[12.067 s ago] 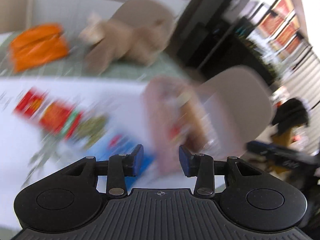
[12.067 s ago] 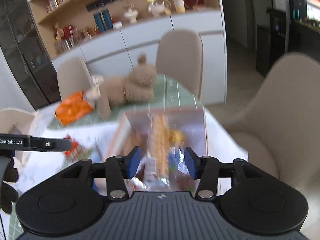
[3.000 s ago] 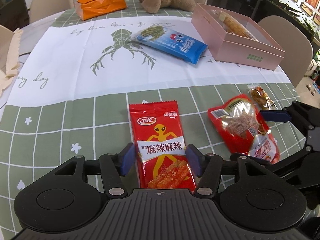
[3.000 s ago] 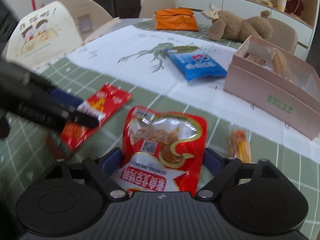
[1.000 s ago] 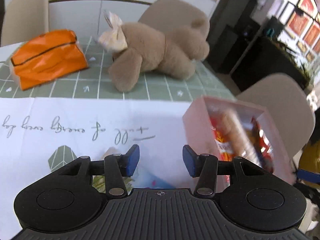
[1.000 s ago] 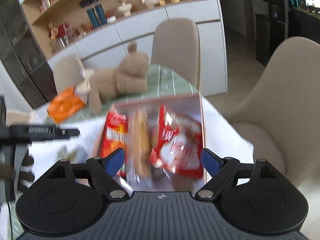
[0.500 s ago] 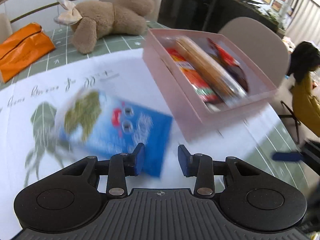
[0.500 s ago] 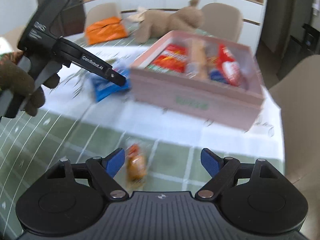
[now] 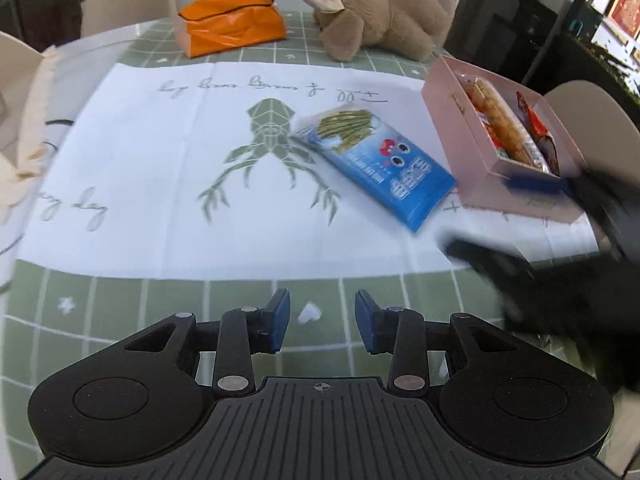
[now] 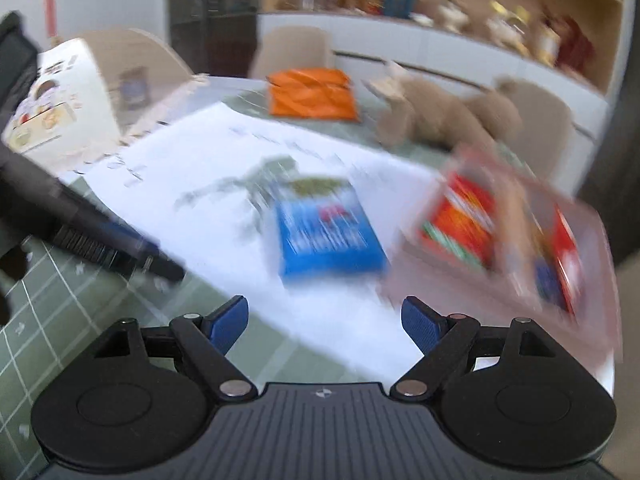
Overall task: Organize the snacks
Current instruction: 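Grasp the blue snack packet with the right gripper and set it down before the left gripper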
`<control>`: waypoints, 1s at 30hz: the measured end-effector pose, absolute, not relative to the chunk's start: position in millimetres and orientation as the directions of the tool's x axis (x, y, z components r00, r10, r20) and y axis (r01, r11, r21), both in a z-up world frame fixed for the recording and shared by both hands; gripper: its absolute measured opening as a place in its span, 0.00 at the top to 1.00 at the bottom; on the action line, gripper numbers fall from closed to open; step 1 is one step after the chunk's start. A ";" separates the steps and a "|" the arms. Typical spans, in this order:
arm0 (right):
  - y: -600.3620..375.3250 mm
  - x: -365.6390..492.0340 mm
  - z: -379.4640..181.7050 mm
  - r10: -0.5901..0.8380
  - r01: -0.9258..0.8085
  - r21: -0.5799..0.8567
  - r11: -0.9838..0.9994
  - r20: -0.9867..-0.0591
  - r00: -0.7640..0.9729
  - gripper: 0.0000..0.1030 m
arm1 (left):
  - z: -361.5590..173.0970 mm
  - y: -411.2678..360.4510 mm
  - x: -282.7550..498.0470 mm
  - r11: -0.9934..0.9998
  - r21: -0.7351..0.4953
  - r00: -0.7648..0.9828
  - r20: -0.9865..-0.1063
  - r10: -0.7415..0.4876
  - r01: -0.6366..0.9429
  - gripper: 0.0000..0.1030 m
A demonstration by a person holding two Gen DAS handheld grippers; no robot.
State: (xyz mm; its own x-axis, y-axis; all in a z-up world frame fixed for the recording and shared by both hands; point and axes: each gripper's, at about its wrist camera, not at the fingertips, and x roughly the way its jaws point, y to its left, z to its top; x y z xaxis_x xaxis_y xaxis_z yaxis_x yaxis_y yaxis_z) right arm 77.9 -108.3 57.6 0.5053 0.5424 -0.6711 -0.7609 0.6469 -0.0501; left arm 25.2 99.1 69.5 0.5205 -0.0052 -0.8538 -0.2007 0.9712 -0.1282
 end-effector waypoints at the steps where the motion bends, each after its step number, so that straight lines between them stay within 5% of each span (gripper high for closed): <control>1: -93.8 84.3 59.4 0.552 -0.780 -0.064 0.623 -0.671 0.496 0.18 | 72.2 99.4 21.5 0.973 -0.119 0.521 -0.854 0.001 -0.197 0.61; 12: 17.4 193.3 19.4 0.420 -0.711 -0.027 0.703 -0.790 0.446 0.17 | 78.2 106.1 4.6 0.971 -0.118 0.521 -0.853 0.009 -0.209 0.61; 18: 0.0 162.8 22.6 0.461 -0.759 0.024 0.651 -0.806 0.370 0.50 | 74.4 103.1 6.3 0.972 -0.129 0.517 -0.856 -0.008 -0.199 0.61; 27: -87.5 75.1 27.9 0.556 -0.794 0.174 0.583 -0.798 0.233 0.52 | 73.2 81.8 11.7 0.980 -0.147 0.517 -0.854 -0.057 -0.134 0.61; 30: -116.6 52.1 31.3 0.580 -0.790 0.190 0.584 -0.778 0.242 0.43 | 73.2 74.3 13.3 0.982 -0.146 0.516 -0.854 -0.066 -0.116 0.61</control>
